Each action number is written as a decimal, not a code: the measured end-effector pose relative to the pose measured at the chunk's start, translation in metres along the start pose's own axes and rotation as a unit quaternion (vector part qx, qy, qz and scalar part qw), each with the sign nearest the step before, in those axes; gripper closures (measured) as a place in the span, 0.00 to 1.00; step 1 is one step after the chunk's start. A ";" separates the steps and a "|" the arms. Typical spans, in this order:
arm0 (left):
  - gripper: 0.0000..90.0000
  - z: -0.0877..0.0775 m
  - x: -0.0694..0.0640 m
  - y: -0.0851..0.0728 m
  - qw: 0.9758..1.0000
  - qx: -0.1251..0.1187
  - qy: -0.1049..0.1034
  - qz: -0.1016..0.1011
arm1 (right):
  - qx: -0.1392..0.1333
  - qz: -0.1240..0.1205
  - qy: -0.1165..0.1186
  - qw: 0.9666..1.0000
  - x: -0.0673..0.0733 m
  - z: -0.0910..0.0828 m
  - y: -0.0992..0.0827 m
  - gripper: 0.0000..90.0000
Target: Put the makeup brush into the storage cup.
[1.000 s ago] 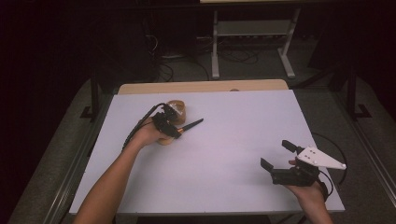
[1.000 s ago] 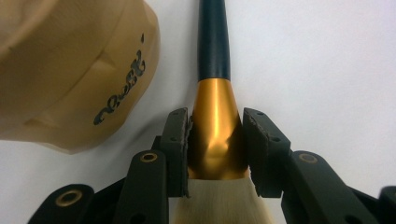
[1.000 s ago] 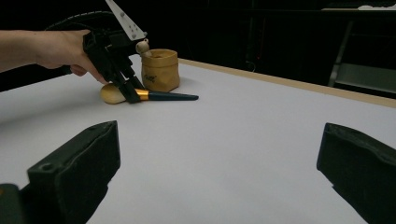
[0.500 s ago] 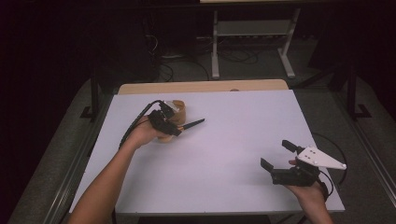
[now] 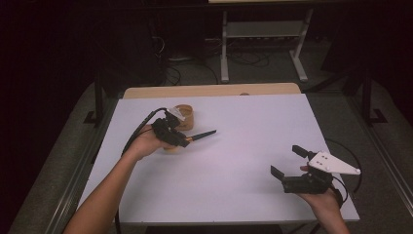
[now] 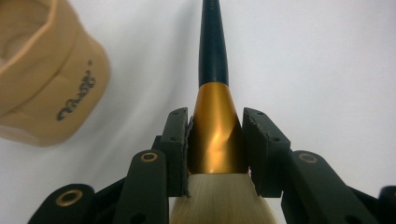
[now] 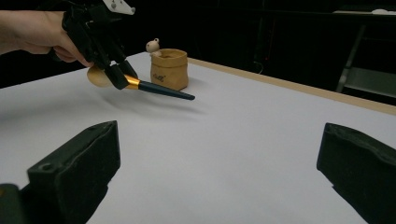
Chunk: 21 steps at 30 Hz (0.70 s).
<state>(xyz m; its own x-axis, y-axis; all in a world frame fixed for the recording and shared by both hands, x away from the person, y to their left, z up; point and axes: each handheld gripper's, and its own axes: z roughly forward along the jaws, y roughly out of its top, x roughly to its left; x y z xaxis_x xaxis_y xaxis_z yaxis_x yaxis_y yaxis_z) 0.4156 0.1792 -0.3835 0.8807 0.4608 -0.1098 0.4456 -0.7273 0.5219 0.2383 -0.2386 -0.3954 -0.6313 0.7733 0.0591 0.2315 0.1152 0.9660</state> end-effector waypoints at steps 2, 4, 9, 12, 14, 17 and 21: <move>0.70 -0.002 -0.005 0.000 1.000 -0.002 -0.003 0.002 | 0.006 0.000 0.007 1.000 0.001 0.001 0.001 0.00; 0.70 -0.004 -0.010 0.000 1.000 -0.003 -0.004 0.008 | 0.006 -0.009 0.012 1.000 0.002 0.002 0.002 0.00; 0.70 -0.010 -0.024 0.000 0.999 -0.004 -0.004 0.031 | 0.015 -0.011 0.026 1.000 0.005 0.004 0.006 0.00; 0.70 -0.011 -0.032 -0.001 0.999 -0.004 -0.009 0.042 | 0.020 -0.014 0.034 0.999 0.005 0.006 0.007 0.00; 0.70 -0.012 -0.037 -0.002 0.999 -0.007 -0.011 0.046 | 0.021 -0.020 0.038 0.999 0.005 0.007 0.008 0.00; 0.70 -0.014 -0.044 -0.003 0.998 -0.005 -0.017 0.057 | 0.027 -0.028 0.051 0.998 0.007 0.010 0.010 0.00; 0.70 -0.016 -0.051 -0.004 0.997 -0.006 -0.028 0.067 | 0.035 -0.028 0.061 0.997 0.009 0.014 0.012 0.00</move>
<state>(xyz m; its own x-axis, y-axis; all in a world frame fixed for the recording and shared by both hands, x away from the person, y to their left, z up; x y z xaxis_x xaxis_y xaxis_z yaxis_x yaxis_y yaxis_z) 0.3669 0.1666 -0.3664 0.9400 0.3303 -0.0857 0.3217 -0.7742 0.5451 0.2456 -0.2220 -0.3866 -0.7285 0.6839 0.0391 0.2411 0.2025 0.9491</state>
